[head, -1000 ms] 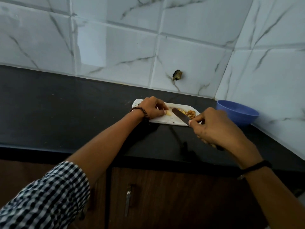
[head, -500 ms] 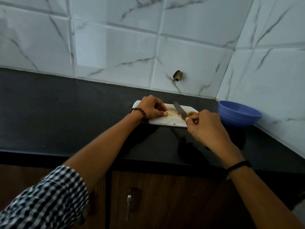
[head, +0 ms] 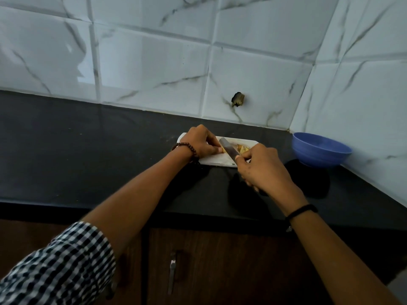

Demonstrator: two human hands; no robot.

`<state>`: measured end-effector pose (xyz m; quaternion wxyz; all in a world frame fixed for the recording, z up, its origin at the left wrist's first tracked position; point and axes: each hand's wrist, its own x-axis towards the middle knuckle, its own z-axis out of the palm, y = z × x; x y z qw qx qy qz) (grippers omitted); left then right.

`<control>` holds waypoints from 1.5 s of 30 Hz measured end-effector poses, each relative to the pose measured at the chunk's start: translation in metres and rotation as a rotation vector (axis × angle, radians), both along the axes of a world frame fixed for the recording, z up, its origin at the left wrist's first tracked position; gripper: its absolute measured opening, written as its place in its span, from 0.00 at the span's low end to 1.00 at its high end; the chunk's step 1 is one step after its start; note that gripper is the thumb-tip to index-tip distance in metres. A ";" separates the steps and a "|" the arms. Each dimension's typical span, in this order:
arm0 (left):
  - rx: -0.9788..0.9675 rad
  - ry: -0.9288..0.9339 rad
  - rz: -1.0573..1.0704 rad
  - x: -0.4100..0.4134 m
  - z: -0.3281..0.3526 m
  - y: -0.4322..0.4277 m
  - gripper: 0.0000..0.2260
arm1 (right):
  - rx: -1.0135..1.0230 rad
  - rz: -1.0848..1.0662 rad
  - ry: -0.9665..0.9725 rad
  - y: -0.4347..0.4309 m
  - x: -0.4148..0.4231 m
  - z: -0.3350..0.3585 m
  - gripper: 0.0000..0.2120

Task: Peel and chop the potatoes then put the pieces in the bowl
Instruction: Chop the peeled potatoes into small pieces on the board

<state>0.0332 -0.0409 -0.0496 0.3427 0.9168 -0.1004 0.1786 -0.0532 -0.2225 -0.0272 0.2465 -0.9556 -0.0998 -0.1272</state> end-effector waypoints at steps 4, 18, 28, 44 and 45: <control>-0.021 0.012 0.025 0.000 0.000 -0.003 0.04 | -0.060 -0.018 -0.020 0.005 0.008 -0.002 0.12; -0.086 0.063 0.086 -0.004 0.002 -0.009 0.04 | -0.100 0.032 0.034 -0.001 0.001 0.000 0.11; -0.105 0.142 0.109 -0.003 0.002 -0.011 0.06 | -0.208 0.039 0.125 -0.021 -0.025 0.025 0.12; -0.092 0.090 0.105 -0.005 0.008 0.001 0.12 | -0.017 0.034 0.026 0.001 -0.016 0.008 0.13; -0.107 0.108 0.086 -0.005 0.008 0.001 0.13 | -0.006 0.032 0.018 0.001 -0.015 0.007 0.13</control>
